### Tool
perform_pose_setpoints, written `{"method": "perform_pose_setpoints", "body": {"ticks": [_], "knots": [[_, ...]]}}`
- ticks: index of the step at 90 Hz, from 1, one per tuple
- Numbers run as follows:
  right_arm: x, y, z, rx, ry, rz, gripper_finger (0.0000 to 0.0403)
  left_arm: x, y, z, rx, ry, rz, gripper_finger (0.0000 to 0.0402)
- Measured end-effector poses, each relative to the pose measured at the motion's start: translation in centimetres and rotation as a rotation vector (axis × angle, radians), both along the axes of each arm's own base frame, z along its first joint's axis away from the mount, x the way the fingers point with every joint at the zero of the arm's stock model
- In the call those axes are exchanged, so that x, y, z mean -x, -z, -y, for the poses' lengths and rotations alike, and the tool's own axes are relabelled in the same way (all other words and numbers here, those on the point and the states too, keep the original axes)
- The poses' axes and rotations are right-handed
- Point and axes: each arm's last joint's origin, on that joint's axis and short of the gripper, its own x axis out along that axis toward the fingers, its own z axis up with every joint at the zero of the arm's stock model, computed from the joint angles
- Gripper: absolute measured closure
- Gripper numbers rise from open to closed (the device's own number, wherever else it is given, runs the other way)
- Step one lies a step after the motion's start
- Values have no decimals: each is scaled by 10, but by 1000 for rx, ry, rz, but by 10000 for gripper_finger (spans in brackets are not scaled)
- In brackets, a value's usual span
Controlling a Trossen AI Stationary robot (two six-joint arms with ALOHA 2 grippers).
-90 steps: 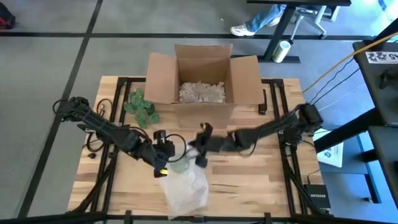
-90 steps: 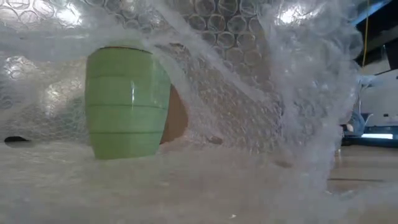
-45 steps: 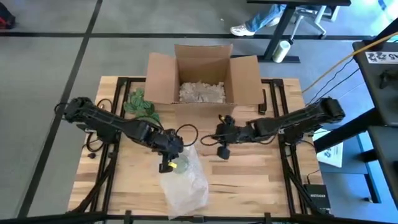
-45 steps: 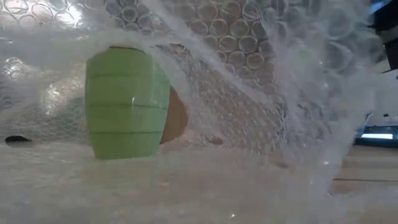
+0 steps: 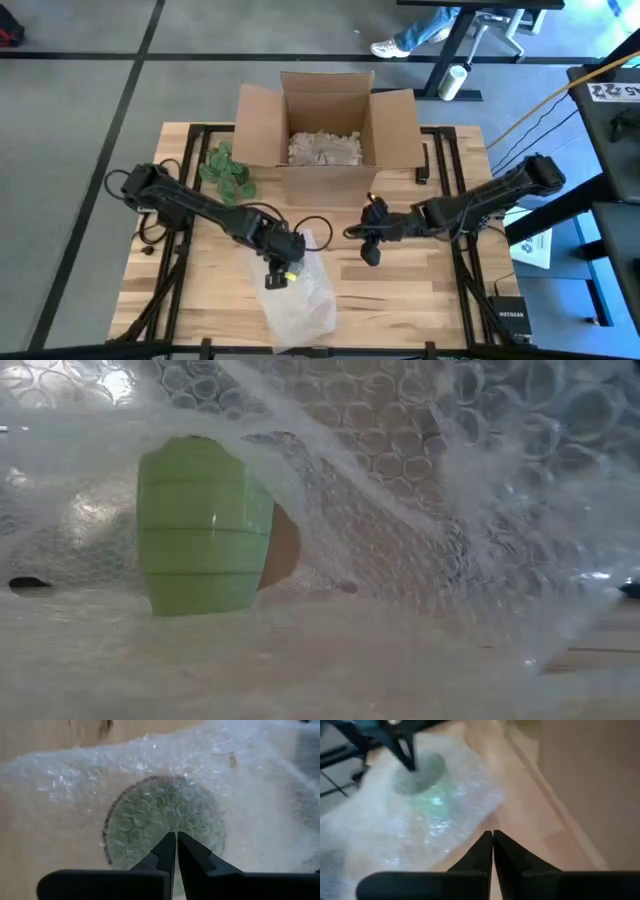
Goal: Wrap mug
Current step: Wrap the green mug in bubble wrap
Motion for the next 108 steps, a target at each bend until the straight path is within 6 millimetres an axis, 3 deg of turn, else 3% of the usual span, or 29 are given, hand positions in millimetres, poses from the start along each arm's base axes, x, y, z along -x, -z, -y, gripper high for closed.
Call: {"method": "perform_pose_setpoints", "body": {"ticks": [37,66,89,108], "knots": [[0,-1,-18,-37,4,60,403,-16,41,7,-123,-81,-124,401],[-11,23,-29,-103,-73,-33,403,-26,51,5,-129,-80,-100,401],[7,20,-70,-67,-273,-9,401,-25,52,5,-136,-77,-106,401],[10,17,-80,-90,-339,22,396,-25,52,5,-133,-92,-108,401]]}}
